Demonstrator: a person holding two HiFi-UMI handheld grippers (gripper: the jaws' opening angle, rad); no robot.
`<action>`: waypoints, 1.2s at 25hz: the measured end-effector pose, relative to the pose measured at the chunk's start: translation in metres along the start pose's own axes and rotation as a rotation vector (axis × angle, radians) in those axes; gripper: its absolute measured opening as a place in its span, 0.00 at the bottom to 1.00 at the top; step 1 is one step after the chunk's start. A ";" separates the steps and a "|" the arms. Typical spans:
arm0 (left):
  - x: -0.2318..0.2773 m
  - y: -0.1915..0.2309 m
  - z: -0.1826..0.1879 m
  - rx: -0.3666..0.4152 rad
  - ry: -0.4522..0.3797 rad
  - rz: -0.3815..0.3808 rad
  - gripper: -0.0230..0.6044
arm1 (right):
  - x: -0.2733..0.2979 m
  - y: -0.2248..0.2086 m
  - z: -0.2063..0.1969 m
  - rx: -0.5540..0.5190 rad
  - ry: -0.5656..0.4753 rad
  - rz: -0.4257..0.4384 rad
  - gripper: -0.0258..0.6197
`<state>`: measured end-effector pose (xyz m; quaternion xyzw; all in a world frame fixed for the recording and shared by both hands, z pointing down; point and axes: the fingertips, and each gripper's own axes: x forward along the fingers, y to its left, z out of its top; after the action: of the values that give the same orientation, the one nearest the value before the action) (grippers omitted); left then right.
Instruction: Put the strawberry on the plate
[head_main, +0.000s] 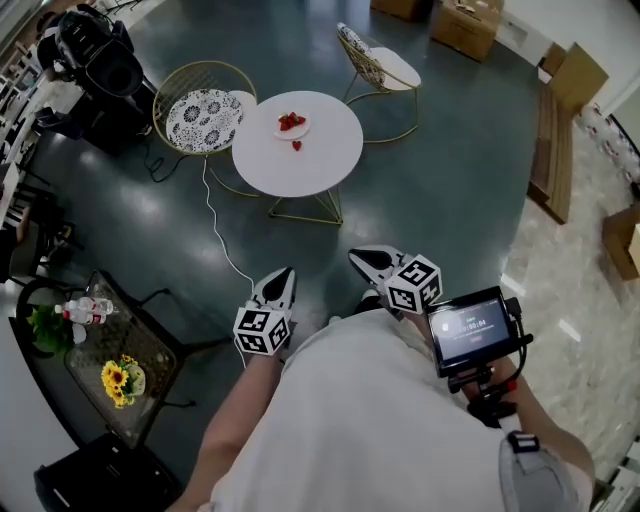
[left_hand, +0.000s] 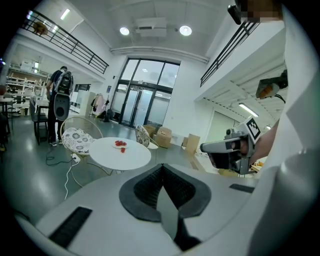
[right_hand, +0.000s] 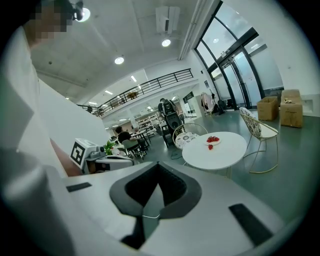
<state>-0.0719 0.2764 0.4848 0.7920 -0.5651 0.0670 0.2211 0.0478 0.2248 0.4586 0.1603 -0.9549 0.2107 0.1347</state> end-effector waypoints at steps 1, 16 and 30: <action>0.000 0.000 0.000 -0.003 -0.002 0.001 0.05 | 0.001 0.001 0.000 0.000 0.003 0.004 0.05; 0.054 0.038 0.038 -0.024 -0.012 0.035 0.05 | 0.057 -0.050 0.030 0.005 0.017 0.076 0.05; 0.144 0.071 0.087 -0.025 0.021 0.048 0.05 | 0.095 -0.139 0.076 0.039 0.021 0.103 0.05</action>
<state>-0.0997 0.0960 0.4779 0.7747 -0.5824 0.0734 0.2351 -0.0023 0.0478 0.4731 0.1115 -0.9561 0.2374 0.1307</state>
